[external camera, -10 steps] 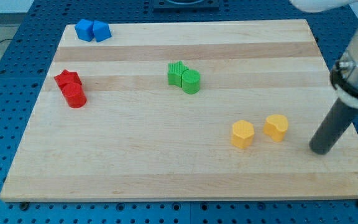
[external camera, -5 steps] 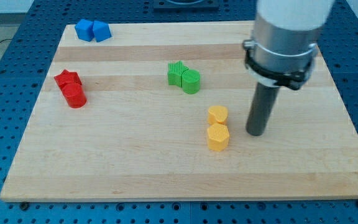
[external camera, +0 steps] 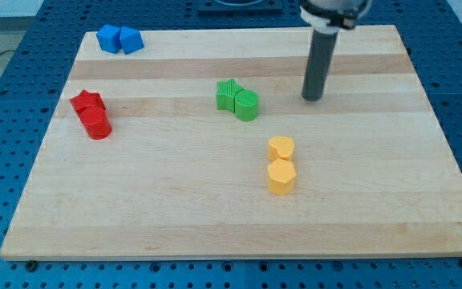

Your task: Keep green blocks vertically above yellow blocks

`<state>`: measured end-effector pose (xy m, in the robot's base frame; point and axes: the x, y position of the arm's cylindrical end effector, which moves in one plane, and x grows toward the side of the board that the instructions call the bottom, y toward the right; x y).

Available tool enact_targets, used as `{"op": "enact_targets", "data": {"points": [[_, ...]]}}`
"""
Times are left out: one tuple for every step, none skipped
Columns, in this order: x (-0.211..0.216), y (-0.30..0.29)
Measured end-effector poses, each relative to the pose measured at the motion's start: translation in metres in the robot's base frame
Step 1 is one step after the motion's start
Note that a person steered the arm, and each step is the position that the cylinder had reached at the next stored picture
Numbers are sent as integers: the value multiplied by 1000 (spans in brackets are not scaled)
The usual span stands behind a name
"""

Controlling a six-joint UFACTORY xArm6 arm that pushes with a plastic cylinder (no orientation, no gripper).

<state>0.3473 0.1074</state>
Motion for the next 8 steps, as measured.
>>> {"op": "enact_targets", "data": {"points": [[-29,-59],[-29,-118],[-12,-152],[18,-157],[21,-152],[27,-152],[49,-152],[58,-152]]}}
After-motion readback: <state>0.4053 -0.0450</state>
